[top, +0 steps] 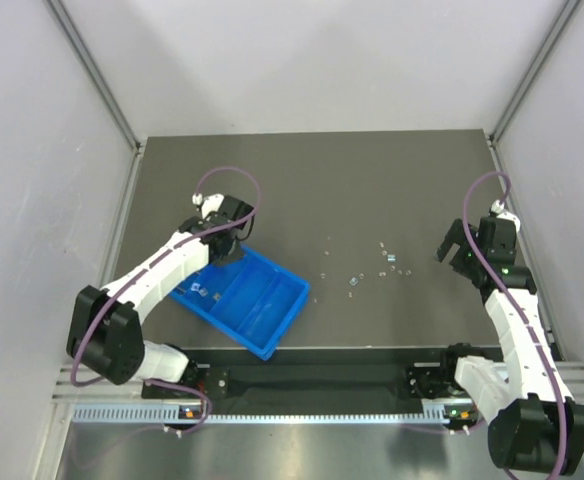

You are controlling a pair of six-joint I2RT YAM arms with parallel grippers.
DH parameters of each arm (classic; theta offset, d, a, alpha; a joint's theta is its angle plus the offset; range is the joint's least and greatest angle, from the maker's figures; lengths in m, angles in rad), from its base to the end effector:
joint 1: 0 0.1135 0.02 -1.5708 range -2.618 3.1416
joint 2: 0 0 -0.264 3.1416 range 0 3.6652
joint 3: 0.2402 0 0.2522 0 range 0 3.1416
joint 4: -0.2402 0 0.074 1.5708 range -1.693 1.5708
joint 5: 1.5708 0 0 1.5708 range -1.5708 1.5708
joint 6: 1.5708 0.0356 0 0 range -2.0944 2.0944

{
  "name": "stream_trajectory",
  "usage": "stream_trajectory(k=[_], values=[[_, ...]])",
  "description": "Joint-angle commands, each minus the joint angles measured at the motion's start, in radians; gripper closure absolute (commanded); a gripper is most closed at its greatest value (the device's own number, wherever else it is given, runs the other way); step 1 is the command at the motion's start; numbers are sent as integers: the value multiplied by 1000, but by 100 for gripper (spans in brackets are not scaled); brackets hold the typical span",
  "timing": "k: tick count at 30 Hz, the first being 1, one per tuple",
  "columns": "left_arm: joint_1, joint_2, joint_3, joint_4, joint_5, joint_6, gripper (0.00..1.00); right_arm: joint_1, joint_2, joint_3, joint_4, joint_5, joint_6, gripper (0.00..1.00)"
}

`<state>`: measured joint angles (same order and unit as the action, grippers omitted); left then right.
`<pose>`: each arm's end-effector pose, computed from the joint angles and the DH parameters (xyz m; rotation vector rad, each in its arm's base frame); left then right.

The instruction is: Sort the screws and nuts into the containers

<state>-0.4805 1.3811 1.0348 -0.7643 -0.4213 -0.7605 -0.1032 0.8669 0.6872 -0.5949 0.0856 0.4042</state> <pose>0.2446 -0.1111 0.2506 -0.4781 2.4852 0.0954 0.1779 -0.0215 0.2534 0.6286 2.2564 0.0485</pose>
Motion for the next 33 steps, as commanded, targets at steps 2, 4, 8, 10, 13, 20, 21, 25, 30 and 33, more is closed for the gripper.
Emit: stream_trajectory(k=[2, 4, 8, 10, 13, 20, 21, 25, 30, 33], values=[[10, 1, -51, 62, -1, -49, 82, -13, 1, 14, 24, 6, 4, 0], [11, 1, -62, 69, 3, -51, 82, -13, 1, 14, 23, 8, 4, 0], [11, 13, -65, 63, -5, -53, 71, -13, 9, 12, 26, 5, 7, 0], [11, 4, -58, 48, -1, -53, 61, -13, 11, 14, 26, 5, 7, 0], [10, -8, -13, 7, 4, -39, 46, -13, 17, 14, 27, 8, 5, 0], [-84, -4, 203, -24, 13, 27, 36, -13, 41, 20, 40, 0, 12, 0], [-137, 9, 229, -23, 1, 42, 35, -13, 40, 21, 40, 0, 12, 0], [-286, 131, 352, 3, -7, 84, 34, -13, 31, 21, 38, -1, 10, 0], [-427, 306, 491, 55, 62, 115, 35, -13, 15, 17, 33, -3, 8, 0], [-484, 421, 559, 86, 120, 170, 36, -13, 6, 11, 26, -1, 7, 0]])
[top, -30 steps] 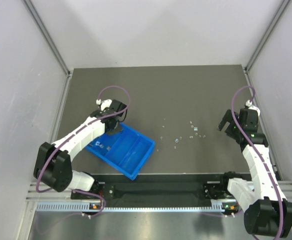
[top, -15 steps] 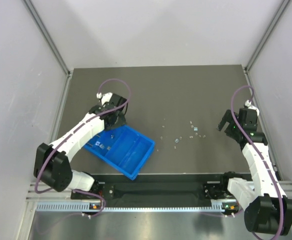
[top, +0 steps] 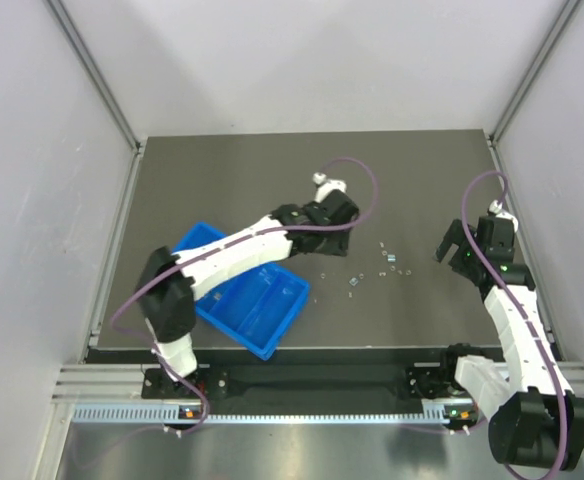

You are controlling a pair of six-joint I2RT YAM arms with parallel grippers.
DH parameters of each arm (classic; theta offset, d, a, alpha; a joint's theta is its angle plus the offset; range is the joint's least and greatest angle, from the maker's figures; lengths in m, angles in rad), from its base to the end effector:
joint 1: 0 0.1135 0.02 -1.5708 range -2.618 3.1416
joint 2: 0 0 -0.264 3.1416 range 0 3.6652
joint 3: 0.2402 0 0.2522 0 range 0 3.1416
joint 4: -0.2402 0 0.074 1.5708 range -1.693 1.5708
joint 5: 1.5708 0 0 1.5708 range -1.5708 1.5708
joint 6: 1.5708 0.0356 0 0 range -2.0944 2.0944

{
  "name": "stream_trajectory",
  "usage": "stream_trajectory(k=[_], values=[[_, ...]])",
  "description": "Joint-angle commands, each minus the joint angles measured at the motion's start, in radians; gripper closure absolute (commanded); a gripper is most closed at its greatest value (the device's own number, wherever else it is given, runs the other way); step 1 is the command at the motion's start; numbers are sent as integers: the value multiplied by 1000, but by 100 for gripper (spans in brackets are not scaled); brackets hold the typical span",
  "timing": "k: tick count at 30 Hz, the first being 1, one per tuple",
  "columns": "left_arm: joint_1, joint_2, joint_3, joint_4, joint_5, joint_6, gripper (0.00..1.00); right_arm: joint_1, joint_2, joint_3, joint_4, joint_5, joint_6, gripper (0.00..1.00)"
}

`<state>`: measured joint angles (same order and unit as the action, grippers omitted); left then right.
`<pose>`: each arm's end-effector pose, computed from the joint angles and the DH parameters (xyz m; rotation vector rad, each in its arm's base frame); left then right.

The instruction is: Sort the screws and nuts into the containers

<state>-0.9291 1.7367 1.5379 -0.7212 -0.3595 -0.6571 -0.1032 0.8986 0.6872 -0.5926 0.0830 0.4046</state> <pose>0.2378 -0.2974 0.2989 0.1815 2.4226 -0.2738 0.1824 -0.0219 0.2485 0.6341 2.2854 0.0462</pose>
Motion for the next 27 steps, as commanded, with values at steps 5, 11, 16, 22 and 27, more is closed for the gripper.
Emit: stream_trajectory(k=[5, 11, 16, 22, 27], values=[[-53, 196, 71, 138, 220, 187, 36, -13, -41, 8, 20, -2, 2, 0], [-53, 310, 137, 167, 346, 327, 37, -13, -52, 6, 13, 6, 0, 0], [-56, 369, 140, 157, 369, 393, 38, -13, -58, 8, 10, 15, 2, 0], [-56, 400, 134, 154, 324, 396, 39, -15, -40, 8, 11, 20, 2, 0], [-66, 422, 134, 146, 278, 393, 41, -15, -40, 9, 13, 21, 0, 1]])
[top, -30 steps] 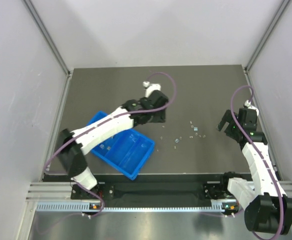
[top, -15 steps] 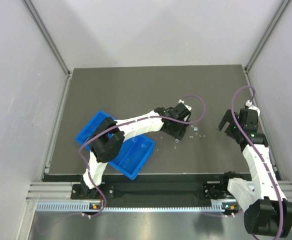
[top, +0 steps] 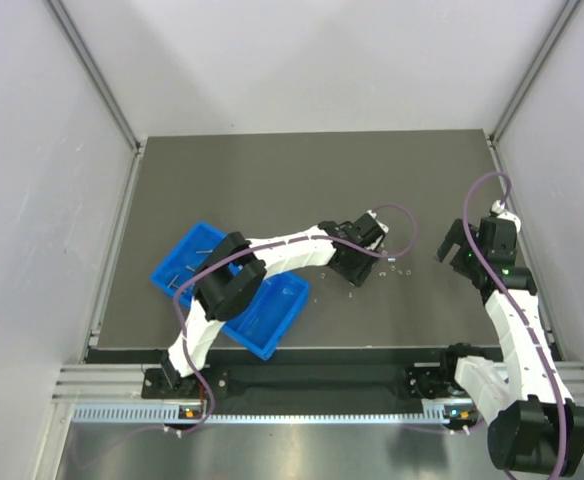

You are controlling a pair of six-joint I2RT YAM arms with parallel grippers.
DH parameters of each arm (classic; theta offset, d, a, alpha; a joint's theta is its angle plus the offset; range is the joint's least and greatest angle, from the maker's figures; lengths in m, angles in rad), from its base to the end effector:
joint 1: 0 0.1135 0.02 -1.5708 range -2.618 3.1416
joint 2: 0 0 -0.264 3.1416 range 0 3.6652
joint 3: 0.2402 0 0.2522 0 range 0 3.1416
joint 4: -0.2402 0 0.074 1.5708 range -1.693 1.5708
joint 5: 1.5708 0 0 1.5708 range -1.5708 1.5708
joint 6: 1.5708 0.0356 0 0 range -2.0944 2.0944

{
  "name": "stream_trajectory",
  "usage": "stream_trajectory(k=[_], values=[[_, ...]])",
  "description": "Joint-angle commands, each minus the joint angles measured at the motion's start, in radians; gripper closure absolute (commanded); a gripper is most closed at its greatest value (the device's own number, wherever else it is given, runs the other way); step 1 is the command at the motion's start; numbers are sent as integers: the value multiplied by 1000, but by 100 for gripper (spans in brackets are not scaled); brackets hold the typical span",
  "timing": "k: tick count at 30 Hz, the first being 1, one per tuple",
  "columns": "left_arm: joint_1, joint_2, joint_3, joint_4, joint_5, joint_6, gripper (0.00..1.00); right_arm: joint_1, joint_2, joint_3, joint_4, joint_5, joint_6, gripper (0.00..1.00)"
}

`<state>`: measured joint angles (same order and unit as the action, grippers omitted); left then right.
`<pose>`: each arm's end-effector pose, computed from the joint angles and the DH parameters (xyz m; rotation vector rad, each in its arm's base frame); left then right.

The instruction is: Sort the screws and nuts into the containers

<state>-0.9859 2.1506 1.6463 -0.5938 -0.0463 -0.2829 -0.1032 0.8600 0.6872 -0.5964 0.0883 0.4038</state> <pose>0.2542 -0.3809 0.1710 0.9203 2.5534 -0.3368 0.1768 -0.0215 0.2544 0.6283 2.2506 0.0462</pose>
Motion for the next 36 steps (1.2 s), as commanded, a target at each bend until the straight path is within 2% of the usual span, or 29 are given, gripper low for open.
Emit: stream_trajectory(k=[1, 8, 15, 19, 20, 24, 32, 36], values=[[-11, 12, 24, 15, -38, 18, 42, -13, 1, 8, 17, 18, 1, 0], [-36, 38, 27, -12, -90, 30, 46, -15, 4, 11, 17, 21, 4, 0], [-54, 49, 4, -54, -113, 7, 56, -15, -3, 8, 15, 27, 4, 0], [-68, 63, -6, -61, -125, -4, 65, -15, 2, 8, 14, 28, 3, 0], [-69, 68, -5, -64, -127, -4, 73, -15, 1, 8, 14, 27, 3, 0], [-74, 69, -5, -67, -130, -18, 90, -15, -1, 8, 14, 30, 4, 0], [-65, -40, 10, -58, -256, -113, 91, -15, -10, 2, 15, 33, 7, 0], [-42, -116, 9, -37, -265, -163, 91, -15, -6, 2, 14, 33, 7, 0]])
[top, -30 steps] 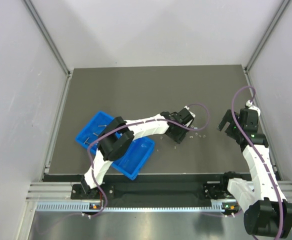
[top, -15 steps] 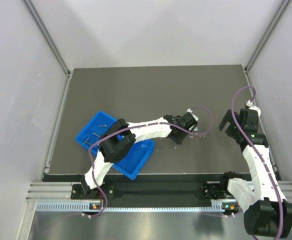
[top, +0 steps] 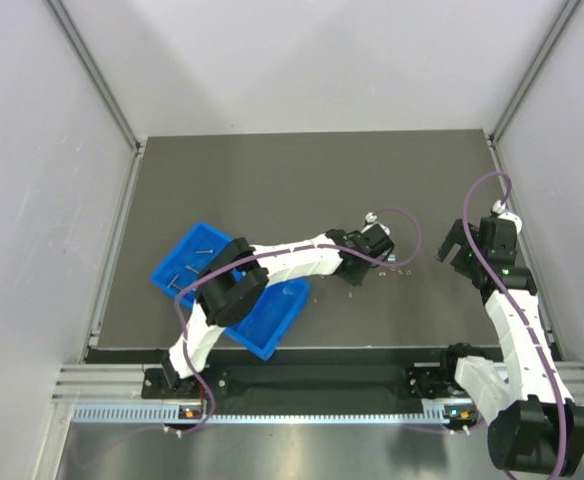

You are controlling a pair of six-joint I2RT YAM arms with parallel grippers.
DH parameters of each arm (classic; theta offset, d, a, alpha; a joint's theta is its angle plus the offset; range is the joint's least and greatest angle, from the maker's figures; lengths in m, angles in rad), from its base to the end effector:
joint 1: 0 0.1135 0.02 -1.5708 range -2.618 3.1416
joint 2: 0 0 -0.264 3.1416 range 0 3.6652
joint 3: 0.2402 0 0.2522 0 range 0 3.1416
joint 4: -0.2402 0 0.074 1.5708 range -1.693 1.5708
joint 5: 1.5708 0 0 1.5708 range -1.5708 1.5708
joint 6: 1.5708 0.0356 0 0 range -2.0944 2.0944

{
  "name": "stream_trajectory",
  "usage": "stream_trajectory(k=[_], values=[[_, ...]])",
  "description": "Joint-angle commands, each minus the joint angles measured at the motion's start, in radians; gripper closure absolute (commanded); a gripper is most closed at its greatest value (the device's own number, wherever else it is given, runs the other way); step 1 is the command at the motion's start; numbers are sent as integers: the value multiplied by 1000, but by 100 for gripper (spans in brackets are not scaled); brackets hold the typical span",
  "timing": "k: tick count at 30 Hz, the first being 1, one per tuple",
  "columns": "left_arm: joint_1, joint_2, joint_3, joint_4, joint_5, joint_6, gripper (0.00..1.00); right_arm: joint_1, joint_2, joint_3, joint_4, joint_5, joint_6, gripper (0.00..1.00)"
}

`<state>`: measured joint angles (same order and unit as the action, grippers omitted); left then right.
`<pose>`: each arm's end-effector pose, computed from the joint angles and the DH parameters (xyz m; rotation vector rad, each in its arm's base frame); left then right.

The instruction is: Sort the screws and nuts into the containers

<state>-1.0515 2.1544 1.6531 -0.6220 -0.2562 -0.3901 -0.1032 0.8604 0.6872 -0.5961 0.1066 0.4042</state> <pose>0.2342 -0.3915 0.1709 0.7830 2.5187 -0.1408 0.1767 -0.0221 0.2544 0.6369 2.2462 0.0251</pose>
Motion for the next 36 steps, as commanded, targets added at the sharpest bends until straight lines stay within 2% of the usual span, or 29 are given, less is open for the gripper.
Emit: stream_trajectory(k=[1, 9, 13, 18, 21, 23, 25, 27, 30, 31, 36], values=[[25, -131, 2, -7, -60, -70, 91, -15, -6, 2, 13, 13, 5, 0], [48, -172, -19, -79, -81, -139, 91, -15, -6, 0, 16, 10, 4, 0], [87, -249, -70, -96, -124, -205, 91, -15, -6, -2, 16, 10, 4, 0], [197, -457, -223, -111, -181, -256, 90, -15, -4, -2, 18, 10, 5, 0], [275, -579, -303, -101, -131, -233, 89, -15, 0, -3, 24, 10, 5, 0], [286, -651, -349, -56, -111, -201, 85, -15, 8, -8, 27, 7, 5, 0], [285, -685, -365, -29, -65, -161, 75, -15, 11, -9, 35, 5, 7, 0], [272, -685, -371, 7, -8, -144, 71, -15, 20, -9, 39, -1, 7, 0], [220, -628, -354, 73, 46, -112, 62, -15, 31, -9, 41, -13, 10, 0], [205, -567, -342, 80, 58, -105, 60, -15, 31, -9, 41, -15, 10, 0], [119, -351, -170, 67, 104, -54, 42, -15, 12, -6, 30, -8, 8, 0]])
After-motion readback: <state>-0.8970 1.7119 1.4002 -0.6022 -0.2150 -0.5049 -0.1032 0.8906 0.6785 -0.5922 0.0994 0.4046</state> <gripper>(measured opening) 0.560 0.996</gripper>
